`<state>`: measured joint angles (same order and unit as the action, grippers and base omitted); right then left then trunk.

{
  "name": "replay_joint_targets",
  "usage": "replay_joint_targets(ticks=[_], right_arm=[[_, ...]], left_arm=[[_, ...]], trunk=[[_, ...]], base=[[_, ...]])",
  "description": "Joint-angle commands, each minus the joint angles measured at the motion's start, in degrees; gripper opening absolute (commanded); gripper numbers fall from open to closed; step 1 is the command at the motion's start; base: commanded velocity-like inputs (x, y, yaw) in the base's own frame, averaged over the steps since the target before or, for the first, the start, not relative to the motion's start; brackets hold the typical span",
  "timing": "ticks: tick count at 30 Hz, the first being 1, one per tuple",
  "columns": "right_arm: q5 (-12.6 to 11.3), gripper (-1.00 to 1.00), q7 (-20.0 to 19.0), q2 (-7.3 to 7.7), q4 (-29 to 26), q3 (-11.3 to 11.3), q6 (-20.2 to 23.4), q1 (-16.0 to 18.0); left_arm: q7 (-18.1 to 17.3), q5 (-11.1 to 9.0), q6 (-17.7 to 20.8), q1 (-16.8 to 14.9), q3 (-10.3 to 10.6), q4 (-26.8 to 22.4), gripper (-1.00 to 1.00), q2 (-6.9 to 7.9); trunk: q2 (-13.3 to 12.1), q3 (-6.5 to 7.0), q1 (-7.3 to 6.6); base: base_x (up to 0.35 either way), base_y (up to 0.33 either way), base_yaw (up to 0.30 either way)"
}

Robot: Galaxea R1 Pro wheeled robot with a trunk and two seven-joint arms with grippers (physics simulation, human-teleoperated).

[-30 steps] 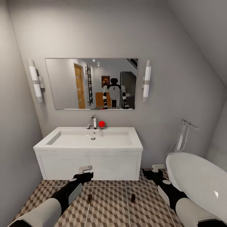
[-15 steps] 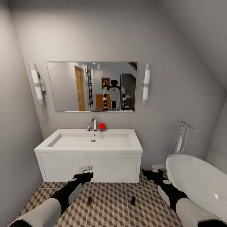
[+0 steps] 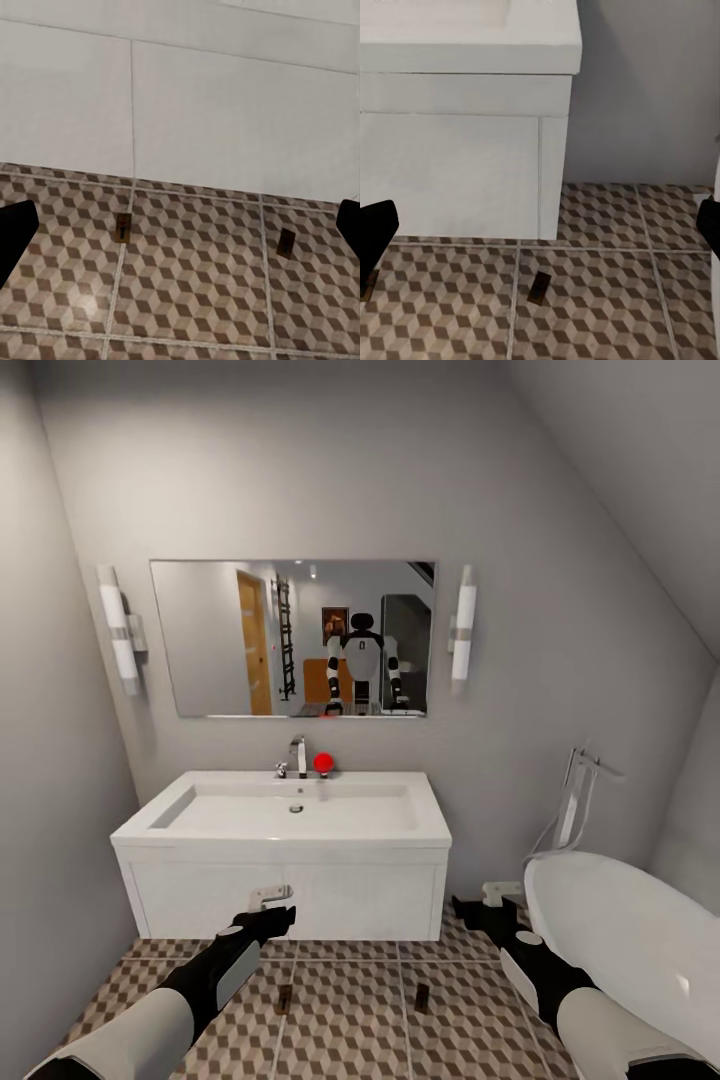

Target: Take the four mousetraps from the cabinet in the bathroom and place them on the bathroom floor. Make sure all four end up on the same floor surface, and ensure that at least two of them are either under or directly next to the same bathroom sink.

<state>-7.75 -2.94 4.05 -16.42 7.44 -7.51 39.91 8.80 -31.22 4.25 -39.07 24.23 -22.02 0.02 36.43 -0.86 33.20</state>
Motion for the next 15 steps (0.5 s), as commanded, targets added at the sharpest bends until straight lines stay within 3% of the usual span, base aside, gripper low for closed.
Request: replay_joint_targets(ticks=[1, 15], right_arm=[[-0.6, 1.0, -0.1, 0.04, 0.1, 0.4, -0.2, 0.0], [-0.6, 1.0, 0.0, 0.15, 1.7, 0.4, 0.1, 0.0]], left_arm=[[0.4, -0.3, 0.2, 0.0, 0.4, -0.1, 1.0, 0.06], [0.5, -0.3, 0.2, 0.0, 0.4, -0.1, 1.0, 0.15]], trunk=[[-0.3, 0.09, -0.2], [-6.0, 2.61, -3.28]], base=[[0.0, 0.0, 0.0], [0.0, 0.0, 0.0]])
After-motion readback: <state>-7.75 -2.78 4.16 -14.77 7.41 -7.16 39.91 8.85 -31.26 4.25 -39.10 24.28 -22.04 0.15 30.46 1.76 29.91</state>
